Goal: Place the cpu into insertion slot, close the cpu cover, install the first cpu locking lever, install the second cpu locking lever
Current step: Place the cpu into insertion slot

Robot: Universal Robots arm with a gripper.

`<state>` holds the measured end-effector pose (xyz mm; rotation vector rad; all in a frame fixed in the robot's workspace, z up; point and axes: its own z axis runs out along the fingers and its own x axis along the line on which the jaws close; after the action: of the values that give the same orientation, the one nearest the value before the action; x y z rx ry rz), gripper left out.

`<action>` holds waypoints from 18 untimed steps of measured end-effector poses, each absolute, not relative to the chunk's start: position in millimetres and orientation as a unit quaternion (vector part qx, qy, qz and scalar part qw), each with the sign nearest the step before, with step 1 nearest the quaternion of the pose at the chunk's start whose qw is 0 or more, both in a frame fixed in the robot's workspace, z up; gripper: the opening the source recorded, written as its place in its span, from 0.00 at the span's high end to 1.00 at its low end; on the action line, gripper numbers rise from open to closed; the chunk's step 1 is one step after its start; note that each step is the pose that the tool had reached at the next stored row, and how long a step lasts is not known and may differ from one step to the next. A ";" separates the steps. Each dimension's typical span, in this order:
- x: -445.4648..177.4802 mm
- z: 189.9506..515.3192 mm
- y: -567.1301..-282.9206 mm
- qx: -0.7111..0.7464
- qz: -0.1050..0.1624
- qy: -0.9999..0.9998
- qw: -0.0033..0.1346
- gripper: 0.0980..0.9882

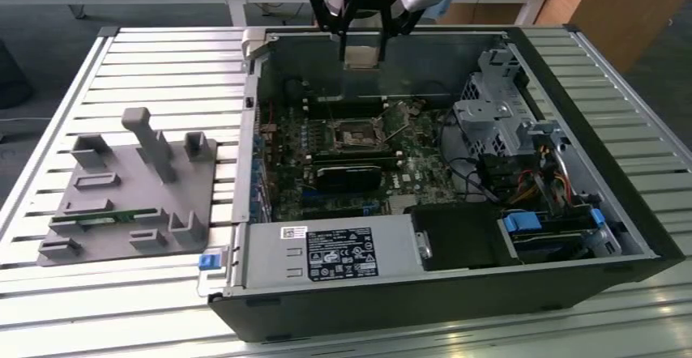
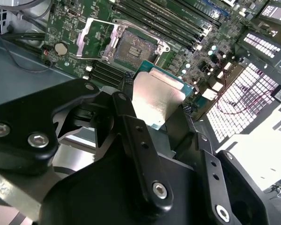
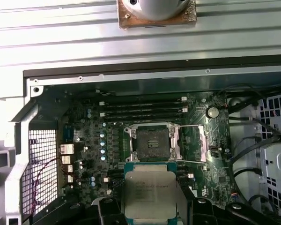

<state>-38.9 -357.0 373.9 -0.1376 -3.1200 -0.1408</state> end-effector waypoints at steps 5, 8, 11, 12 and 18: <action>-39.0 373.9 -357.0 -0.055 -0.045 -0.997 0.007 0.52; -39.1 373.9 -357.0 -0.061 -0.045 -0.997 0.007 0.52; -39.2 373.9 -357.0 -0.068 -0.045 -0.997 0.007 0.52; -39.2 373.9 -357.0 -0.071 -0.045 -0.996 0.006 0.52; -39.7 373.8 -357.0 -0.089 -0.045 -0.995 0.006 0.52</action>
<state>-39.7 -357.0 373.8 -0.2789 -3.1146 -0.1419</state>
